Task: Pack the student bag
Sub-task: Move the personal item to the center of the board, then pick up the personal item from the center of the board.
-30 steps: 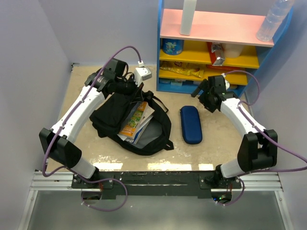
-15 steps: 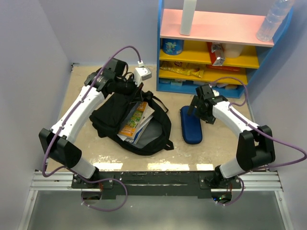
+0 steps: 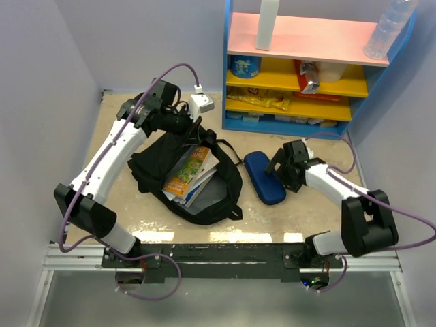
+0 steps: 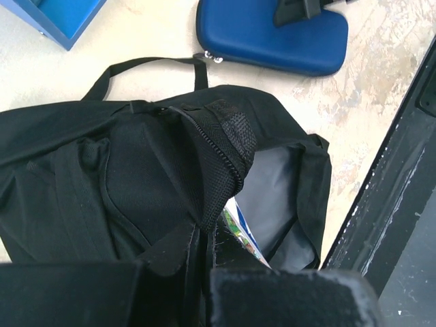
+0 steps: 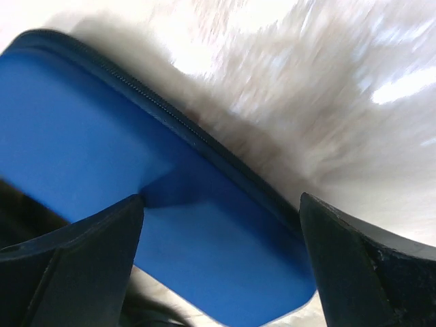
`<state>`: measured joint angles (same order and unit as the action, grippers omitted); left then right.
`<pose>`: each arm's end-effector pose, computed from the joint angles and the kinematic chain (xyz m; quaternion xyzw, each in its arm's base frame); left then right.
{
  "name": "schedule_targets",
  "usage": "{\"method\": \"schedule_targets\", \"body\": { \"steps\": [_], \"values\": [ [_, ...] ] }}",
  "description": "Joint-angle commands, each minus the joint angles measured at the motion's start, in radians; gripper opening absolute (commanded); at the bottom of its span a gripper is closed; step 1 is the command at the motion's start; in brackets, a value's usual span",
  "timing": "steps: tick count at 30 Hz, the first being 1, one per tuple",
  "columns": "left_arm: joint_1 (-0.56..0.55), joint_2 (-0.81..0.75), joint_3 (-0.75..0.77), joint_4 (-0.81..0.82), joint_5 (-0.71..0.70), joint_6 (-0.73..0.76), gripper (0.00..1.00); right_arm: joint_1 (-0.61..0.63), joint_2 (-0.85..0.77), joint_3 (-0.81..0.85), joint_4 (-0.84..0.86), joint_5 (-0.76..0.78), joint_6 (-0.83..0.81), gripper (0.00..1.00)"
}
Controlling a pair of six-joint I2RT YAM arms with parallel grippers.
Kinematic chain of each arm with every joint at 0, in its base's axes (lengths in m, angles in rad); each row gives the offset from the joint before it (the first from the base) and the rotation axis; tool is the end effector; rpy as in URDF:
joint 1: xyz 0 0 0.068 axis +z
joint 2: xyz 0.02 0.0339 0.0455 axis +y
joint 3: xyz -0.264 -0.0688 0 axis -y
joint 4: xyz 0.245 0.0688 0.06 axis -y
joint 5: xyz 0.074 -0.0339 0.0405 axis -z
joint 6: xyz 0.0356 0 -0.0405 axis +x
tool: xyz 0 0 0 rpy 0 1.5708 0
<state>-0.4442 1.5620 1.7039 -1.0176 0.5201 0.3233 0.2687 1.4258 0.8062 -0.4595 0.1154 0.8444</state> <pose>0.2804 -0.1530 0.3910 0.4214 0.8097 -0.2612 0.3139 0.2593 0.0671 0.1849 0.2884 0.9245 0.0809 0.2359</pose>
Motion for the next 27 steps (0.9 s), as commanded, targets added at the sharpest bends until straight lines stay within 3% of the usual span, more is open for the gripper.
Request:
{"method": "schedule_targets", "body": {
  "steps": [1,5,11,19,24,27],
  "values": [
    [0.006,0.001,0.105,0.014,0.024,-0.010,0.00,0.061,-0.146,-0.215,0.198,-0.135,0.178,0.99],
    [0.006,0.016,0.128,-0.001,0.023,-0.018,0.00,0.125,-0.272,-0.304,0.229,-0.062,0.295,0.99],
    [0.004,0.033,0.122,0.013,0.008,-0.030,0.00,0.136,-0.283,-0.309,0.252,-0.112,0.265,0.99],
    [0.001,0.067,0.126,0.017,-0.002,-0.036,0.00,0.193,-0.352,-0.464,0.663,-0.247,0.354,0.99],
    [-0.002,0.084,0.146,0.005,-0.005,-0.036,0.00,0.231,-0.324,-0.457,0.766,-0.234,0.334,0.99],
    [-0.005,0.084,0.149,-0.001,-0.003,-0.038,0.00,0.248,-0.305,-0.411,0.745,-0.180,0.302,0.98]
  ]
}}
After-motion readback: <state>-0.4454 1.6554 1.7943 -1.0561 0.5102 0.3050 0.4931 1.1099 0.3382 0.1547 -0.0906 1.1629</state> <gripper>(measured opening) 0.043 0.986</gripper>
